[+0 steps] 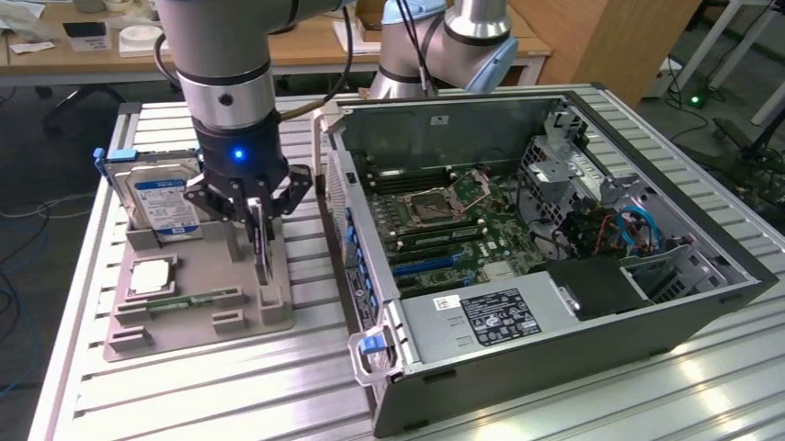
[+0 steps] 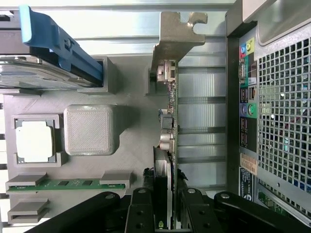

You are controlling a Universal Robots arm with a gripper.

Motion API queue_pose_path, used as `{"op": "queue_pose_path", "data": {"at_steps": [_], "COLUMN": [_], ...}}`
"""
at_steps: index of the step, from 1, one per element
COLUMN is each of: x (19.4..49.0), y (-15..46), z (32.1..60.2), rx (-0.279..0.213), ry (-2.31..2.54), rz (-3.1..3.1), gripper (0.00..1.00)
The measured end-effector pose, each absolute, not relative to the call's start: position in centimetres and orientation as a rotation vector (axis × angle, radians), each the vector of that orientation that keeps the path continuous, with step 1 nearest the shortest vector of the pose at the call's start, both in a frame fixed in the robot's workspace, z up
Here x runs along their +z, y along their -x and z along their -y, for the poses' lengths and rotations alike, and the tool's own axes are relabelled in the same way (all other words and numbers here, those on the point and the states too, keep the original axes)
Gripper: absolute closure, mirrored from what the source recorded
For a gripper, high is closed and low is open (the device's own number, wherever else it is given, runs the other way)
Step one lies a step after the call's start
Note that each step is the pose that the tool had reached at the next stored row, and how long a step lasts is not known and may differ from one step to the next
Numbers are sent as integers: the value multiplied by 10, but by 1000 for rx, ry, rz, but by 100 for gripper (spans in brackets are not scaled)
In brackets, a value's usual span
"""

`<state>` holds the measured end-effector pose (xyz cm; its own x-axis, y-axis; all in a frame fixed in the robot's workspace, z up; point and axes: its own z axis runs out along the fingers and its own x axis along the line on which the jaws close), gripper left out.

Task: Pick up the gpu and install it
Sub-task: 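Pick up the gpu and move the gpu toward the slot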

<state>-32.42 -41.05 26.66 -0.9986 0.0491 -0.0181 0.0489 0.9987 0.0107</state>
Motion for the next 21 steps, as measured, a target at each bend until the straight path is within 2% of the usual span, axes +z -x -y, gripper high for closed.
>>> {"op": "queue_pose_path", "data": {"at_steps": [21], "x": [271], "y": [324], "z": [411], "rx": [16], "ry": [-76], "rz": [-3122], "gripper": [73]}}
